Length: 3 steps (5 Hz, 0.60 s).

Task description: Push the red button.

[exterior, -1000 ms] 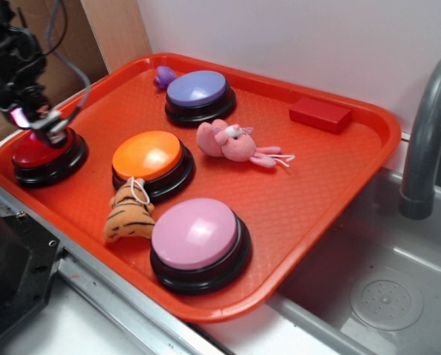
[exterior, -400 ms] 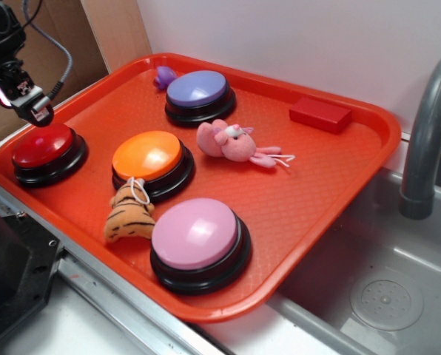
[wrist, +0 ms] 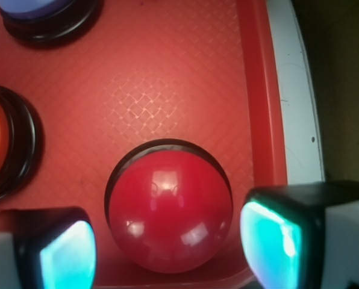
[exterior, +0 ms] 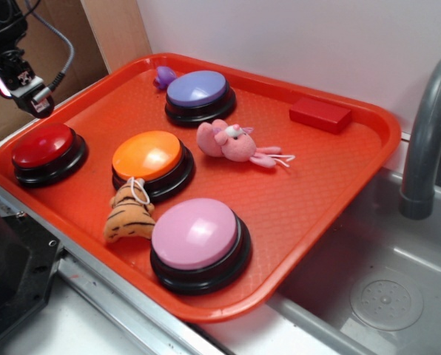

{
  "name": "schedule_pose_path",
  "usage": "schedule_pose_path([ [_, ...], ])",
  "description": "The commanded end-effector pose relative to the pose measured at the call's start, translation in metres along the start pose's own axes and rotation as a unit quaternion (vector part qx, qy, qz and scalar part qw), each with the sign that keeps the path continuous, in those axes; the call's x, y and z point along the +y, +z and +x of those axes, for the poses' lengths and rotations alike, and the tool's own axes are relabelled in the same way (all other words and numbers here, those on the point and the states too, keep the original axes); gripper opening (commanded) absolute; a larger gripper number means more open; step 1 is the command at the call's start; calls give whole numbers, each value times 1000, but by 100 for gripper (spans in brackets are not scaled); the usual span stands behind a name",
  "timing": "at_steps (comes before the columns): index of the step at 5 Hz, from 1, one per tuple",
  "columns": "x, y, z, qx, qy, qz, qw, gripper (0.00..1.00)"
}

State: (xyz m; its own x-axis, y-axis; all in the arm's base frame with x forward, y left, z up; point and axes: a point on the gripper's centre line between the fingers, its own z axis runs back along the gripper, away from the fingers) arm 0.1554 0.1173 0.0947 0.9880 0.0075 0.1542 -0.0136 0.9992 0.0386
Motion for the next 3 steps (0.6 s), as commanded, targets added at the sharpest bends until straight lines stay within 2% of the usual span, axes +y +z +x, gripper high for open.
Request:
schedule_pose_path([
  [1,8,18,21,-20,-6,6,1000,100],
  [3,4,30,27,-44,-21,5,999,100],
])
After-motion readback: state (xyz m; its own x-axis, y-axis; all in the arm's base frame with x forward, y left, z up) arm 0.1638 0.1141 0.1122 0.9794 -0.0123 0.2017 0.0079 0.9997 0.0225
